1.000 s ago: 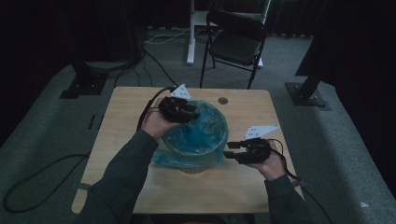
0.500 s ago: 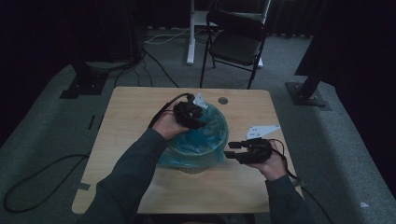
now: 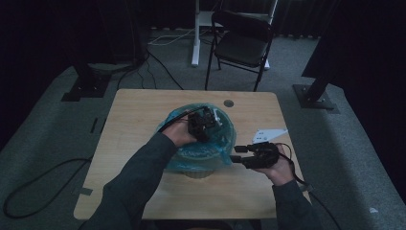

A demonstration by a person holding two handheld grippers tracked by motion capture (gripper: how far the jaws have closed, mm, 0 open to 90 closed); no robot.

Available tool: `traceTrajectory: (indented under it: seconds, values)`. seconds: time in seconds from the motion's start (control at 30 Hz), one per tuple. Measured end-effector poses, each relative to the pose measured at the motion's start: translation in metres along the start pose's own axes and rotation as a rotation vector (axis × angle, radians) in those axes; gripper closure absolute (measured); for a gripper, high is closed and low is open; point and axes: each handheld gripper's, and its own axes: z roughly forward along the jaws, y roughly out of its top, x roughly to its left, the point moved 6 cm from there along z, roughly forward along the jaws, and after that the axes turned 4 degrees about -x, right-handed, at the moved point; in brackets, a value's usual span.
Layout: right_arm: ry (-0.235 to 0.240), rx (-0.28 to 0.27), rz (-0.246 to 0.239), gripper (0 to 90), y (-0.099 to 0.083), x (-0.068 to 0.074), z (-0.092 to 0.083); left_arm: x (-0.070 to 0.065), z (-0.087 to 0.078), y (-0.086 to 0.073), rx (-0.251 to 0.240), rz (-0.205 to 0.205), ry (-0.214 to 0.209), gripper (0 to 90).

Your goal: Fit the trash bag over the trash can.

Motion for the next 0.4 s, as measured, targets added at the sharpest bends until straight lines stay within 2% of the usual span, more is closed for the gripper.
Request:
traceTrajectory:
  seconds: [0.07, 0.1, 0.13, 0.17, 0.2, 0.23, 0.33, 0.4]
  values:
    - [0.000, 0.000, 0.000, 53.5, 0.000, 0.000, 0.000, 0.001, -0.002, 0.000, -0.015, -0.003, 0.003, 51.8]
    - [0.000, 0.000, 0.000, 53.5, 0.000, 0.000, 0.000, 0.001, -0.005, 0.001, -0.041, -0.007, 0.004, 51.8]
    - [0.000, -0.003, -0.001, 53.4, 0.000, 0.000, -0.001, 0.003, -0.014, 0.003, -0.104, -0.028, 0.001, 52.0]
    - [0.000, -0.003, -0.001, 53.4, 0.000, 0.000, -0.001, 0.003, -0.014, 0.003, -0.104, -0.028, 0.001, 52.0]
    - [-0.001, -0.007, -0.001, 53.3, 0.000, 0.000, -0.002, 0.007, -0.028, 0.002, -0.175, -0.057, 0.029, 52.0]
    - [-0.001, -0.007, -0.001, 53.3, 0.000, 0.000, -0.002, 0.007, -0.028, 0.002, -0.175, -0.057, 0.029, 51.9]
    - [-0.004, -0.012, 0.002, 53.1, 0.000, -0.002, -0.004, 0.012, -0.050, -0.005, -0.269, -0.102, 0.068, 52.0]
    - [-0.007, -0.012, 0.003, 53.0, 0.000, -0.003, -0.004, 0.015, -0.061, -0.012, -0.295, -0.116, 0.092, 51.2]
